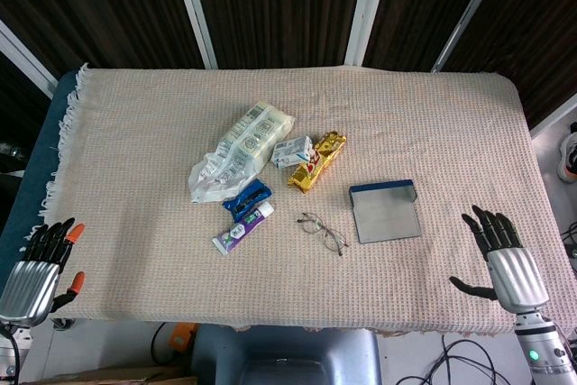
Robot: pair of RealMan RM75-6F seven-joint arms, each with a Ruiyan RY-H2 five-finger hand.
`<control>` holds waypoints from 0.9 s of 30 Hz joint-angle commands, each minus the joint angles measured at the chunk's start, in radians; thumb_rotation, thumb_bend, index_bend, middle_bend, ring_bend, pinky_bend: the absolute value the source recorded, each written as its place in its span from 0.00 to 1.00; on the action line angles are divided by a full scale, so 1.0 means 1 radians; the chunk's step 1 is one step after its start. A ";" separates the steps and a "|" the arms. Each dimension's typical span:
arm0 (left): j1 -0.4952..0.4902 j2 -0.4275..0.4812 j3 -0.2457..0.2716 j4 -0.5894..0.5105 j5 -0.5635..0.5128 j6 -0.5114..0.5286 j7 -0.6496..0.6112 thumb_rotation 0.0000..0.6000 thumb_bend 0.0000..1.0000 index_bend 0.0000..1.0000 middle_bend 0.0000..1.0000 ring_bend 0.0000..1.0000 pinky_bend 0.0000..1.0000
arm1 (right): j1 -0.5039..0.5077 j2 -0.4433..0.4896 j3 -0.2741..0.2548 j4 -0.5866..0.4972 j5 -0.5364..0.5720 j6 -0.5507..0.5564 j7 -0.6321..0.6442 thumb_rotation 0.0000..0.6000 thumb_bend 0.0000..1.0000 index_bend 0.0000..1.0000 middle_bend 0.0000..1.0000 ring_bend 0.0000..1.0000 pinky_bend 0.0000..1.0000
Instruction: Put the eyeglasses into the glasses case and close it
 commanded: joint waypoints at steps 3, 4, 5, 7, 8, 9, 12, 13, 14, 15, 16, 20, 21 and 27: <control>0.000 -0.001 0.000 -0.004 0.003 0.005 0.001 1.00 0.40 0.00 0.00 0.00 0.05 | 0.001 -0.004 0.002 0.004 0.004 -0.002 -0.006 1.00 0.26 0.00 0.00 0.00 0.00; 0.001 -0.001 0.000 -0.005 0.003 0.006 0.000 1.00 0.40 0.00 0.00 0.00 0.05 | 0.001 -0.005 0.001 0.005 0.005 -0.003 -0.008 1.00 0.26 0.00 0.00 0.00 0.00; 0.001 -0.001 -0.001 -0.005 0.003 0.007 0.000 1.00 0.40 0.00 0.00 0.00 0.05 | 0.001 -0.006 0.001 0.006 0.005 -0.004 -0.008 1.00 0.26 0.01 0.00 0.00 0.00; 0.000 0.000 0.000 -0.006 0.004 0.006 -0.003 1.00 0.40 0.00 0.00 0.00 0.05 | 0.003 -0.012 0.003 0.008 0.006 -0.004 -0.009 1.00 0.26 0.01 0.00 0.00 0.00; 0.000 0.001 0.000 -0.006 0.004 0.005 -0.007 1.00 0.40 0.00 0.00 0.00 0.05 | 0.004 -0.017 0.004 0.011 0.008 -0.007 -0.013 1.00 0.26 0.02 0.00 0.00 0.00; -0.001 0.002 0.000 -0.005 0.004 0.005 -0.010 1.00 0.40 0.00 0.00 0.00 0.05 | 0.006 -0.022 0.004 0.012 0.010 -0.012 -0.015 1.00 0.26 0.02 0.00 0.00 0.00; -0.002 0.005 0.001 -0.002 0.004 0.002 -0.022 1.00 0.40 0.00 0.00 0.00 0.05 | 0.024 -0.032 -0.001 0.004 0.019 -0.054 -0.001 1.00 0.26 0.02 0.00 0.00 0.00; -0.003 0.007 0.001 -0.001 0.003 0.001 -0.025 1.00 0.40 0.00 0.00 0.00 0.05 | 0.033 -0.035 -0.001 0.001 0.020 -0.071 0.005 1.00 0.26 0.02 0.00 0.00 0.00; -0.004 0.009 0.000 -0.001 0.002 0.000 -0.030 1.00 0.40 0.00 0.00 0.00 0.05 | 0.049 -0.039 0.001 -0.004 0.021 -0.097 0.005 1.00 0.26 0.02 0.00 0.00 0.00; -0.004 0.010 0.000 -0.001 0.000 -0.001 -0.035 1.00 0.40 0.00 0.00 0.00 0.05 | 0.063 -0.044 0.003 -0.008 0.022 -0.118 0.001 1.00 0.26 0.03 0.00 0.00 0.00; -0.004 0.011 -0.001 -0.001 0.000 0.000 -0.038 1.00 0.40 0.00 0.00 0.00 0.05 | 0.077 -0.050 0.006 -0.013 0.023 -0.139 -0.007 1.00 0.26 0.03 0.00 0.00 0.00; 0.000 0.012 0.000 0.001 0.004 0.010 -0.041 1.00 0.40 0.00 0.00 0.00 0.05 | 0.156 -0.085 0.028 -0.050 0.039 -0.248 -0.067 1.00 0.26 0.03 0.00 0.00 0.00; 0.001 0.013 0.001 0.001 0.008 0.014 -0.043 1.00 0.40 0.00 0.00 0.00 0.05 | 0.173 -0.094 0.034 -0.058 0.046 -0.270 -0.087 1.00 0.26 0.03 0.00 0.00 0.00; 0.014 0.019 0.009 0.008 0.029 0.045 -0.066 1.00 0.40 0.00 0.00 0.00 0.05 | 0.269 -0.190 0.092 -0.067 0.115 -0.369 -0.218 1.00 0.26 0.03 0.00 0.00 0.00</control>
